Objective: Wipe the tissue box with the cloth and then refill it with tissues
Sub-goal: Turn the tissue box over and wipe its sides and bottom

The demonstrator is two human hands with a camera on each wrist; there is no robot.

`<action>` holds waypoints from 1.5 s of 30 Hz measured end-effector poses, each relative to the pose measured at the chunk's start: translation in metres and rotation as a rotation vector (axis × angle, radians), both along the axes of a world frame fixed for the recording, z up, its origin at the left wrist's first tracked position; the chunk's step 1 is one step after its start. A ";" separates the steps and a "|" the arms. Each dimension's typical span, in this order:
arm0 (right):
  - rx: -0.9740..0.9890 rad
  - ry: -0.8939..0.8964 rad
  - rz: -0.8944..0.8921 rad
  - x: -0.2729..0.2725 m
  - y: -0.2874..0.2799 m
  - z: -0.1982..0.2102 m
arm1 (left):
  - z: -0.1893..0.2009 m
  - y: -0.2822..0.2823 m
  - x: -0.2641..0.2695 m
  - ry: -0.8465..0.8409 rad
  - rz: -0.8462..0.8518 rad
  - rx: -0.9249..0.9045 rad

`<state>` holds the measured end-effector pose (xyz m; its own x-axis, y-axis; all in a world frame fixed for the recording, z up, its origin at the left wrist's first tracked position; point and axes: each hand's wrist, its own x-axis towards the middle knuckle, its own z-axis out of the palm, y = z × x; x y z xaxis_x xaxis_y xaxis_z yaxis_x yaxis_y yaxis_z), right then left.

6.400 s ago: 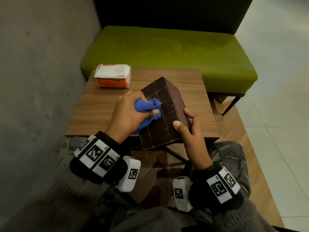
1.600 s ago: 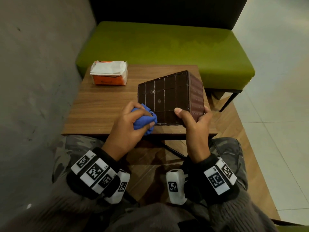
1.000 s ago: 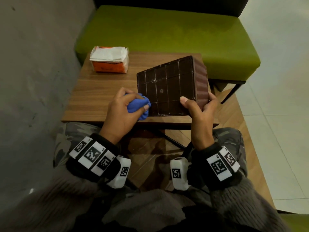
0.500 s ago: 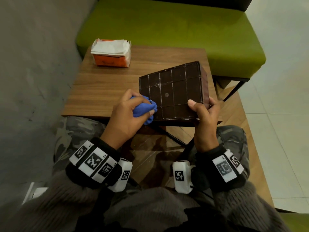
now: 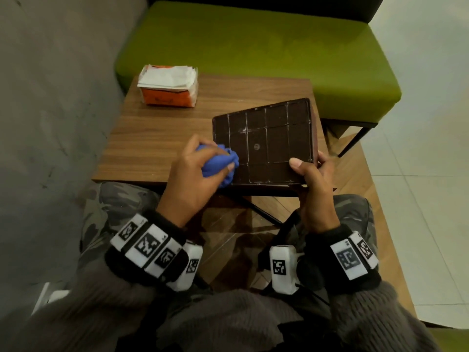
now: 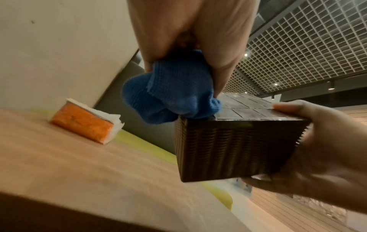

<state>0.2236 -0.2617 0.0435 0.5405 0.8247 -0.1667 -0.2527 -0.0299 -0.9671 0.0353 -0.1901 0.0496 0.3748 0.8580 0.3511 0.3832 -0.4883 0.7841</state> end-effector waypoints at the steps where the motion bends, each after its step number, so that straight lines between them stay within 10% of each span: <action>1: 0.000 0.004 0.003 0.000 0.000 -0.001 | 0.005 0.007 0.003 -0.032 0.032 0.004; 10: 0.009 -0.022 0.044 0.007 0.006 0.008 | 0.002 -0.010 0.008 0.112 -0.180 0.100; 16: 0.012 -0.061 0.108 -0.002 0.005 0.010 | 0.028 0.028 0.015 -0.050 0.127 0.114; 21: 0.004 -0.025 0.094 0.005 0.007 0.009 | 0.014 -0.002 0.012 0.216 -0.218 0.162; 27: -0.016 0.002 0.115 0.000 0.006 0.000 | 0.018 0.027 0.011 0.014 0.081 0.095; 32: -0.010 0.005 0.078 0.008 0.009 0.004 | -0.005 -0.014 0.005 0.332 -0.231 0.197; 38: -0.033 0.006 0.179 0.023 0.013 0.011 | 0.009 0.024 -0.018 -0.188 0.140 -0.383; 45: -0.016 0.095 0.351 0.030 0.012 0.019 | 0.012 0.023 -0.039 -0.421 -0.120 -0.983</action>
